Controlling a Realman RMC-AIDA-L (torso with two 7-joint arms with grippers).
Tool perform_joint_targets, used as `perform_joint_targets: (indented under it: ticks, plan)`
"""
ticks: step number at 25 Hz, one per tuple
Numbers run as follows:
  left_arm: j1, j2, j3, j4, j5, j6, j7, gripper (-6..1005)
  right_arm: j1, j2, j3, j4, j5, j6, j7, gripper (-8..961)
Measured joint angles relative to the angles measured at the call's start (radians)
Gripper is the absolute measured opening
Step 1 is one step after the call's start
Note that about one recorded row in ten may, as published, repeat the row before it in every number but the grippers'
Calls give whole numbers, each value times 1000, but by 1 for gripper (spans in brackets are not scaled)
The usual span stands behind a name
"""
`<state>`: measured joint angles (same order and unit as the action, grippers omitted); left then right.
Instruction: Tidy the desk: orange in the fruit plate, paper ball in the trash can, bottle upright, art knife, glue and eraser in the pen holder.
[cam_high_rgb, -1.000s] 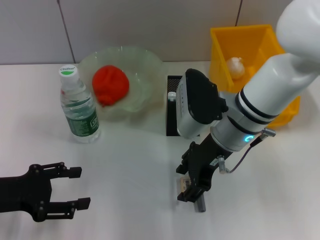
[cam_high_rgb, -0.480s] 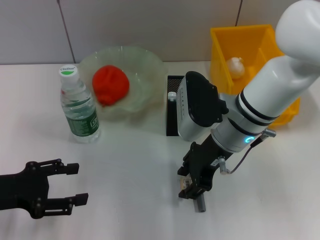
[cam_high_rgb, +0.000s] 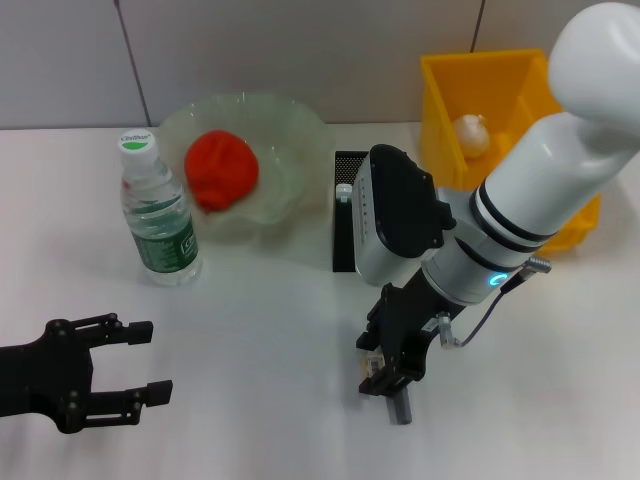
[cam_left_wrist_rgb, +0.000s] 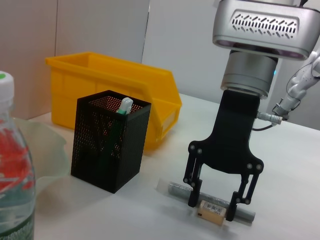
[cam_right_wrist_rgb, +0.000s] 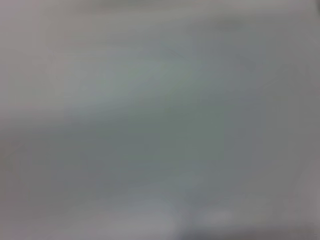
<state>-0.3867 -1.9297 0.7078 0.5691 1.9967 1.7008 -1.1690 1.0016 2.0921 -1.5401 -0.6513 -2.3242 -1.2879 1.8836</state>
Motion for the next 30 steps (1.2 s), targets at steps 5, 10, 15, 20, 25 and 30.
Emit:
perform_joint_targets:
  ticks: [5, 10, 15, 20, 25, 30]
  plan:
    - [0, 0, -1, 0, 0, 1, 0, 800, 0, 0, -7, -2, -1, 7, -1, 554]
    - [0, 0, -6, 0, -2, 1, 0, 800, 0, -1, -27, -1, -1, 15, -1, 536]
    - [-2, 0, -12, 1, -2, 1, 0, 800, 0, -1, -30, -3, 4, 14, 2, 505]
    - [-2, 1, -13, 2, -3, 0, 0, 800, -3, -7, -6, -72, 16, -27, 53, 438]
    - [-4, 1, -13, 2, -3, 0, 0, 800, -12, -14, 180, -252, 9, -164, 161, 403]
    - [-5, 3, -13, 2, -3, 0, -7, 800, -13, -22, 365, -445, -47, -266, 313, 407]
